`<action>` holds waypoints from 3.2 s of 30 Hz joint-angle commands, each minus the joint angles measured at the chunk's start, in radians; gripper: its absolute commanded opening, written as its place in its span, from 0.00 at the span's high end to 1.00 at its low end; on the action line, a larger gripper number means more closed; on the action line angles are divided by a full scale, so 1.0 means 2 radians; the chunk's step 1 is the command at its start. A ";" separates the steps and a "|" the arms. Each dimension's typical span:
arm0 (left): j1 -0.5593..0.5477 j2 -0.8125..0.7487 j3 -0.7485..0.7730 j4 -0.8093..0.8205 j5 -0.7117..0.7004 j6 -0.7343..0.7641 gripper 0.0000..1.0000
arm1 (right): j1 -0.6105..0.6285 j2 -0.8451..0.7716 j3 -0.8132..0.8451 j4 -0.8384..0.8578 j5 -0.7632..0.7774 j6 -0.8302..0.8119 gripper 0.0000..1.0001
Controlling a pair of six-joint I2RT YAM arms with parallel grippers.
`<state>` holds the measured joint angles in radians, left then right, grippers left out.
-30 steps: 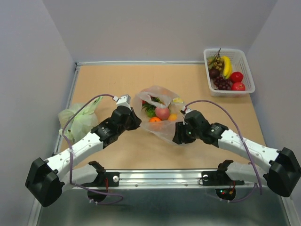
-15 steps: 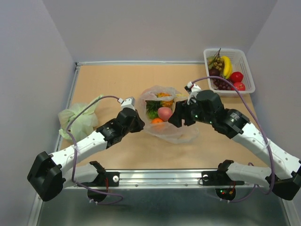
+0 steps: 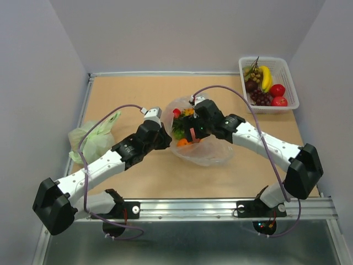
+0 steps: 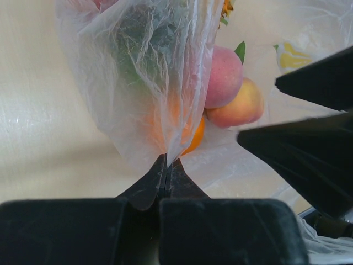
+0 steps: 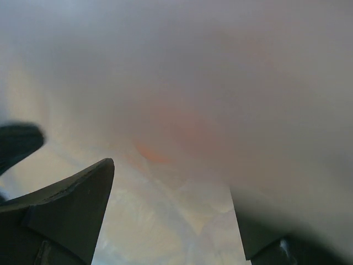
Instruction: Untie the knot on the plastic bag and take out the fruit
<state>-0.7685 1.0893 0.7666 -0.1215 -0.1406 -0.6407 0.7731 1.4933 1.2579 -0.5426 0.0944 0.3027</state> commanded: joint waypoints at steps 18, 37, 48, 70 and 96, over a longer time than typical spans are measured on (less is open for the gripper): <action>-0.002 -0.035 -0.042 0.029 0.006 0.017 0.99 | 0.002 0.070 -0.079 0.227 0.083 -0.023 0.73; -0.002 0.011 -0.002 -0.003 -0.058 -0.018 0.99 | -0.021 -0.127 0.041 0.112 -0.016 -0.125 0.87; -0.002 -0.005 -0.014 -0.002 -0.051 -0.017 1.00 | -0.233 -0.063 0.120 0.165 0.082 -0.111 0.87; -0.002 -0.026 -0.021 -0.004 -0.035 -0.006 0.99 | -0.400 0.075 0.147 0.167 0.022 -0.014 0.00; -0.002 0.009 -0.010 -0.005 -0.037 -0.003 0.99 | 0.120 -0.085 -0.064 0.122 0.045 -0.013 0.41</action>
<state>-0.7689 1.1156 0.7193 -0.1402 -0.2100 -0.6621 1.0172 1.2465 1.1580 -0.3511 0.0822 0.2447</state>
